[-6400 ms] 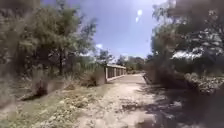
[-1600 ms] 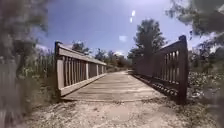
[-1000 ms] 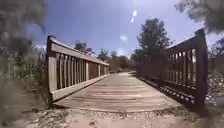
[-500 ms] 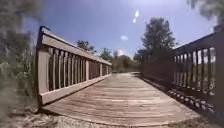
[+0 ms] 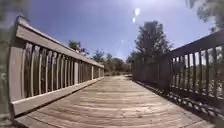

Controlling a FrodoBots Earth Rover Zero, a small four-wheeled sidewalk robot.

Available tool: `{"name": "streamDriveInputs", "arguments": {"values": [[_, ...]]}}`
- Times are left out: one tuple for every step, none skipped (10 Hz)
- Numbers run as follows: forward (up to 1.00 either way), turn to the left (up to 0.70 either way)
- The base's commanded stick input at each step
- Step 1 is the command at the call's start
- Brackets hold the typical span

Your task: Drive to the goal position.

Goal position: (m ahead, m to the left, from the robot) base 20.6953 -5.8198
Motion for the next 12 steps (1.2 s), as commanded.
{"name": "streamDriveInputs", "arguments": {"values": [[0.7, 0.0], [0.7, 0.0], [0.7, 0.0], [0.7, 0.0], [0.7, 0.0], [0.7, 0.0], [0.7, 0.0], [0.7, 0.0], [0.7, 0.0], [0.7, 0.0], [0.7, 0.0], [0.7, 0.0]]}}
